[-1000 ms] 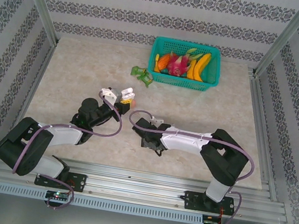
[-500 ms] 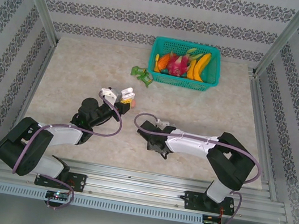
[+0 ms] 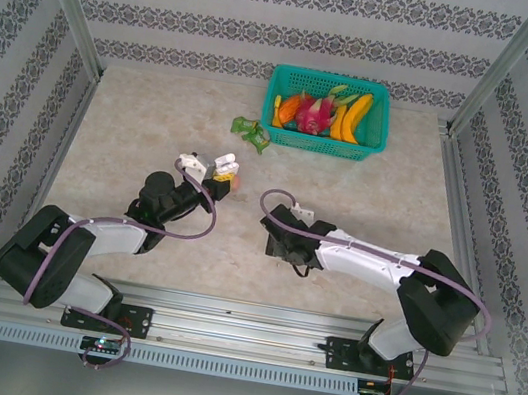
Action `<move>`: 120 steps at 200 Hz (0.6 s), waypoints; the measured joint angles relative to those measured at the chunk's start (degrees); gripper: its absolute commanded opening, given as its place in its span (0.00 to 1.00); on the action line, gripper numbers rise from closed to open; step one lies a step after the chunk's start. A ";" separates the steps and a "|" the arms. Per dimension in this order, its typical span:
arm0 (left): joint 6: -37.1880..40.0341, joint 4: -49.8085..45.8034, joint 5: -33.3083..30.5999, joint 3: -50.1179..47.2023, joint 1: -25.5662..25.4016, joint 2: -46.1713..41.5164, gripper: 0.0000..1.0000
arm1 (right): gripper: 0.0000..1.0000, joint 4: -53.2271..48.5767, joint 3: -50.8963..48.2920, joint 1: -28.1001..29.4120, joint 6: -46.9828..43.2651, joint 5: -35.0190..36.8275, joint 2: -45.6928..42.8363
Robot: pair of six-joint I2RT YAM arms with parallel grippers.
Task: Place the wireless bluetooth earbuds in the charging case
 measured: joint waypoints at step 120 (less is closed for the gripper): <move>-0.28 0.00 -0.04 1.40 0.00 0.09 0.00 | 0.71 5.55 1.44 -1.86 3.26 -6.23 7.08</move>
